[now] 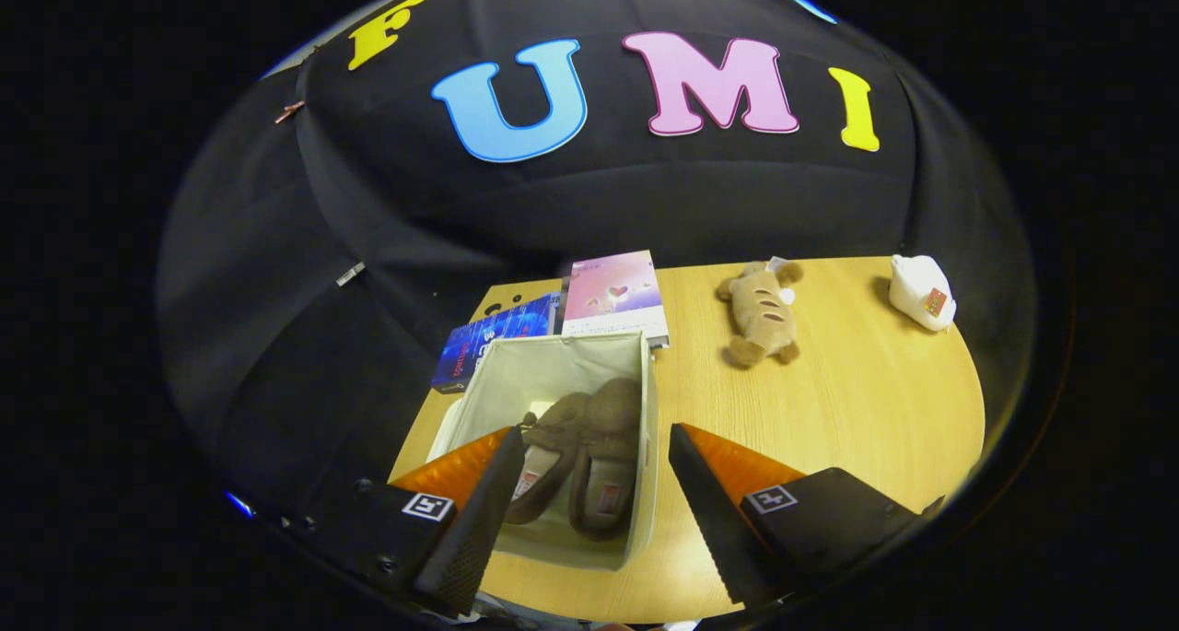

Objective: Open the storage box then place both shoes into the box .Put the left shoe in first, then the right shoe, with the right side of both shoes facing outward in a uniform manner.

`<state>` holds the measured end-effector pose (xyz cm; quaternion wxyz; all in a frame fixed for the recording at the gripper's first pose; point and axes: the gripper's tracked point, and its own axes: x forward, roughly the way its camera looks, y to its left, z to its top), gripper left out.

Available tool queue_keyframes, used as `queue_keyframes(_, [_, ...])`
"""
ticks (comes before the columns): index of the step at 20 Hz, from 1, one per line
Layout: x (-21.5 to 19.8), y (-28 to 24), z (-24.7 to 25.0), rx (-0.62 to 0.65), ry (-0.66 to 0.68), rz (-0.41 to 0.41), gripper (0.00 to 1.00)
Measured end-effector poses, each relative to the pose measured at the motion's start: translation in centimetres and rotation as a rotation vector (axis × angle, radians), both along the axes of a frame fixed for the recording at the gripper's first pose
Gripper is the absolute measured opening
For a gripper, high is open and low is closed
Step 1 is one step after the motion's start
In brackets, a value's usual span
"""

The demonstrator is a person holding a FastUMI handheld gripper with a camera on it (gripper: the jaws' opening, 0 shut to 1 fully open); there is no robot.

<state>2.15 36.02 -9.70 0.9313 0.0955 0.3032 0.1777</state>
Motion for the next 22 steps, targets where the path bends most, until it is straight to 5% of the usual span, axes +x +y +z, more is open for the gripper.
queue_keyframes(10, [2.1,-14.2,7.1,-0.055,-0.248,-0.078,0.98])
queue_keyframes(22, [3.7,-31.6,10.4,-0.099,-0.454,-0.047,0.98])
